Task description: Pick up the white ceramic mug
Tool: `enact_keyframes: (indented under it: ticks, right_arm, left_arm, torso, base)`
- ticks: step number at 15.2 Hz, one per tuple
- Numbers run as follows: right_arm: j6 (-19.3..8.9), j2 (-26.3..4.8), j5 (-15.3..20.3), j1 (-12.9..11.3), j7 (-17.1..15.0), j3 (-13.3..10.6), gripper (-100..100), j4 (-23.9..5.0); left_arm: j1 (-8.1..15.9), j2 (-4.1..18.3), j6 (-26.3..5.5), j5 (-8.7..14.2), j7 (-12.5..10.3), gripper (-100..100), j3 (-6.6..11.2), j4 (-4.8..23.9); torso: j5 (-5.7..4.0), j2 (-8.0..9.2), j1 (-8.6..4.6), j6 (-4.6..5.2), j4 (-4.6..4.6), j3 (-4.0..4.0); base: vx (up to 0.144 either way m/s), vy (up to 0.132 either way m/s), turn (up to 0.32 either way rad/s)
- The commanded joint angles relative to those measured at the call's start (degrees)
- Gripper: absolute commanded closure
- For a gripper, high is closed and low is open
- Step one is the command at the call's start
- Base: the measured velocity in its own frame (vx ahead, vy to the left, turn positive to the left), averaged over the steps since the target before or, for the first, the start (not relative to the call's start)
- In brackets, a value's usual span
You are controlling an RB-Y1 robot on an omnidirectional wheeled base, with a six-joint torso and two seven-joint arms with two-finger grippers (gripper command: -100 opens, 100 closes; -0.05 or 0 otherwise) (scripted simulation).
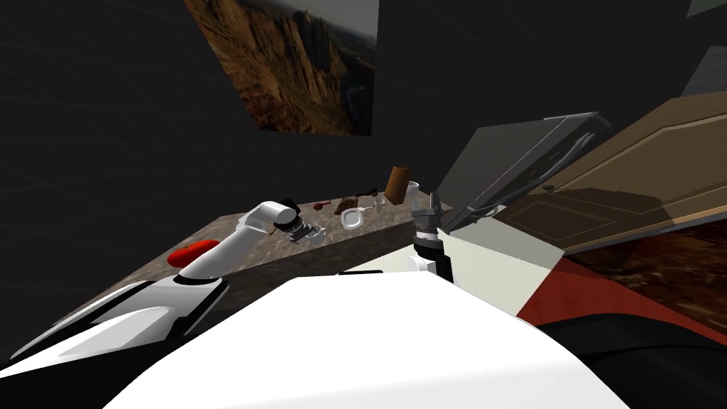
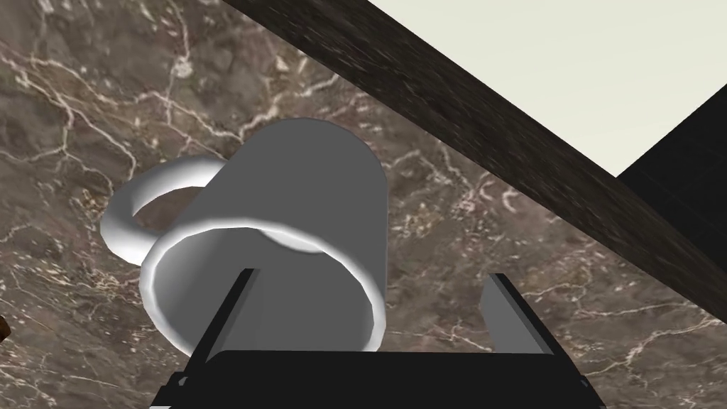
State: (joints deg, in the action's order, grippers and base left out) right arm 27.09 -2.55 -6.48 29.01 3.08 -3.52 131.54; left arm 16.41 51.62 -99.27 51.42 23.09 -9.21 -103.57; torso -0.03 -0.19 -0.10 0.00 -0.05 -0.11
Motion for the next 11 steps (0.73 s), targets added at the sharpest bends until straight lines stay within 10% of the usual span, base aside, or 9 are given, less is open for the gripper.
enact_keyframes:
  ticks: [1, 9, 10, 11]
  right_arm:
    - [0.0, 0.0, 0.0, 0.0, 0.0, 0.0, 0, 0.0]
    - [0.0, 0.0, 0.0, -0.01, 0.0, 0.0, 0, 0.0]
    - [0.0, 0.0, 0.0, -0.01, 0.0, 0.0, 0, 0.0]
    - [0.0, 0.0, 0.0, -0.01, 0.0, 0.0, 0, 0.0]
  left_arm:
    - [0.65, 0.53, -2.26, 0.82, 0.41, -100, -0.15, 0.45]
    - [-0.2, -0.5, -0.7, -0.79, 0.78, -100, -1.22, 2.21]
    - [-0.27, -0.57, -0.37, -0.92, 0.89, 100, -1.29, 2.38]
    - [-0.27, -0.56, -0.35, -0.91, 0.9, 100, -1.29, 2.37]
  torso:
    - [0.0, 0.0, 0.0, 0.0, 0.0, 0.0]
    - [0.06, 0.28, 0.21, 0.0, 0.05, 0.15]
    - [0.05, 0.28, 0.2, -0.01, 0.06, 0.16]
    - [0.04, 0.25, 0.17, -0.01, 0.06, 0.15]
  base:
    - [0.04, -0.024, 0.007]
    - [0.0, 0.002, -0.03]
    - [-0.007, 0.005, -0.001]
    - [0.0, 0.0, 0.0]
